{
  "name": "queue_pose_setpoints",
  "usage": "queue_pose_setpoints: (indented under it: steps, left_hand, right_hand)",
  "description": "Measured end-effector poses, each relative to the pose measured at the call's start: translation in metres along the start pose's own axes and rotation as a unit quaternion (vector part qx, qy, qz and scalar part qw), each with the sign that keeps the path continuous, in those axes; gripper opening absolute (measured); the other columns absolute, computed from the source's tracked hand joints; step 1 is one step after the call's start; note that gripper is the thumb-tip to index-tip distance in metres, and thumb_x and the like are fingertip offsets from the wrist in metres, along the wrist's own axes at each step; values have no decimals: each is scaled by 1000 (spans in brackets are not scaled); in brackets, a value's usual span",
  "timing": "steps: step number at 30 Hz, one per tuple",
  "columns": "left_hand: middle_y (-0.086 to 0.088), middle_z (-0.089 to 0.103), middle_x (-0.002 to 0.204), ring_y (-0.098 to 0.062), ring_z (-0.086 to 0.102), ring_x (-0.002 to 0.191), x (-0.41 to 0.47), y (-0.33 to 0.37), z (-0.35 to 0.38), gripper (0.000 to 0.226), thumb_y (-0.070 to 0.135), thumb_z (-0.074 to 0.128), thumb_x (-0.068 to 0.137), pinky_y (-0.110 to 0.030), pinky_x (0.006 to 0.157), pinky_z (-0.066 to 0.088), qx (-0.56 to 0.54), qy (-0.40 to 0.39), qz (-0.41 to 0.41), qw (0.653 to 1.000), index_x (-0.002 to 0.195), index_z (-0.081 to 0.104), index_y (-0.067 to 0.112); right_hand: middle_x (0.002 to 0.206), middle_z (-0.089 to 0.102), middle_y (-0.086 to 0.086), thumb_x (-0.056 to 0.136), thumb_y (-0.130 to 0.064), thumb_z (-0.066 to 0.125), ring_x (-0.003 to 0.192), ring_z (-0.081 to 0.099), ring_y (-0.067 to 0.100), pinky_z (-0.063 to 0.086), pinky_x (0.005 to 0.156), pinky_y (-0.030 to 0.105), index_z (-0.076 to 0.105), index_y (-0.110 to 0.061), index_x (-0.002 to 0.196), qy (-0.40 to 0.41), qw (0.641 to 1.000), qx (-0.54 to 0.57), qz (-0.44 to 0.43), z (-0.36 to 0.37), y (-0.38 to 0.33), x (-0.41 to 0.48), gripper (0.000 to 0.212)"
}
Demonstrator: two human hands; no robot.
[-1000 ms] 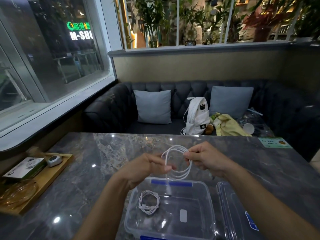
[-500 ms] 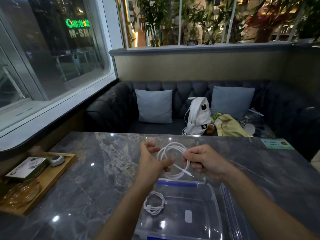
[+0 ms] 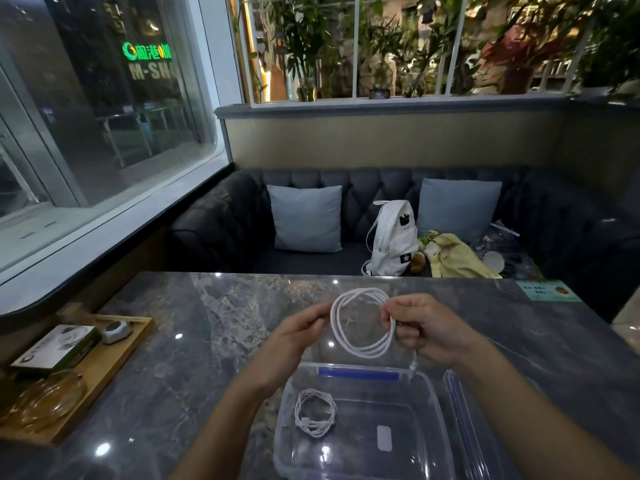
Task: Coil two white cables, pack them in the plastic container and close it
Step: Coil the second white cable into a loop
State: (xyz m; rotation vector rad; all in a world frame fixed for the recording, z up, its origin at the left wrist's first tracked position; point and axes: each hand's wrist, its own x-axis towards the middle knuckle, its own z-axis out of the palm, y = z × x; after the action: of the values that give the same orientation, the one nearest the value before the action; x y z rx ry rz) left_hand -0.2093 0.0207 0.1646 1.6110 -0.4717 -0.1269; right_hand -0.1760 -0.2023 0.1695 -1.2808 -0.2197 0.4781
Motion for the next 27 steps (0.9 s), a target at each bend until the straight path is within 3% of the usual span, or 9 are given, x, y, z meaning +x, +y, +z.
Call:
queue_pose_setpoints:
  steps: [4, 8, 13, 14, 17, 20, 23, 26, 27]
  left_hand:
    - [15, 60, 108, 5, 56, 100, -5, 7, -8, 31, 16, 54, 90, -14, 87, 43, 273, -4, 70, 960, 112, 53, 39]
    - [8, 59, 83, -3, 49, 73, -10, 10, -15, 22, 21, 63, 84, -21, 72, 44, 226, -26, 36, 973, 102, 62, 34]
    - [17, 70, 92, -2, 63, 84, -22, 13, -28, 21, 36, 60, 84, -11, 76, 46, 98, -102, -20, 990, 103, 68, 38]
    - [18, 72, 91, -2, 65, 86, -22, 11, -29, 18, 35, 61, 83, -12, 76, 47, 94, -78, -24, 992, 98, 70, 40]
    - [17, 60, 55, 3, 49, 54, -17, 4, -31, 11, 29, 70, 79, -10, 56, 38, 148, 23, -18, 989, 73, 72, 38]
    - [13, 41, 42, -4, 34, 46, -16, -2, -36, 8, 32, 74, 73, -22, 50, 31, 207, 51, -28, 977, 67, 71, 27]
    - [11, 44, 37, -6, 37, 41, -16, -7, -42, 9, 33, 72, 75, -27, 52, 31, 280, 54, -56, 957, 69, 68, 28]
    - [9, 55, 38, -2, 41, 34, -18, -9, -40, 4, 23, 69, 80, -18, 42, 34, 181, 43, -107, 977, 83, 69, 26]
    - [6, 56, 40, -3, 41, 33, -19, -9, -40, 8, 20, 69, 80, -17, 38, 33, 119, 44, -140, 982, 89, 68, 19]
  right_hand:
    - [55, 59, 4, 75, -15, 58, 33, 32, 2, 21, 31, 11, 62, -3, 64, -7, 999, -35, 7, 3, -1, 3, 17]
    - [53, 59, 3, 75, -17, 60, 34, 33, 3, 22, 33, 12, 64, -3, 66, -27, 995, -92, -10, 10, -5, 6, 18]
    - [38, 45, -8, 75, -22, 60, 34, 30, 3, 20, 36, 14, 62, -2, 67, -43, 984, -173, -9, 18, -9, 7, 22]
    - [38, 44, -8, 75, -22, 60, 35, 30, 4, 21, 36, 14, 63, -2, 67, -44, 983, -178, -12, 20, -10, 8, 22]
    - [38, 42, -8, 78, -22, 61, 36, 31, 5, 24, 37, 14, 66, -7, 66, -40, 976, -211, -25, 28, -9, 10, 20]
    - [46, 50, -9, 82, -17, 63, 43, 41, 5, 35, 44, 15, 70, -17, 63, -18, 947, -315, -60, 34, -10, 12, 20]
    - [77, 55, -8, 80, -20, 66, 75, 49, 7, 34, 73, 24, 70, -19, 69, -11, 839, -522, -152, 40, -10, 14, 12]
    - [75, 54, -2, 76, -25, 65, 77, 45, 15, 15, 67, 26, 72, -20, 73, 77, 602, -724, -329, 47, -5, 16, 9]
    - [67, 55, 0, 75, -23, 65, 69, 46, 16, 17, 66, 26, 71, -20, 72, 96, 550, -741, -373, 51, -4, 15, 7]
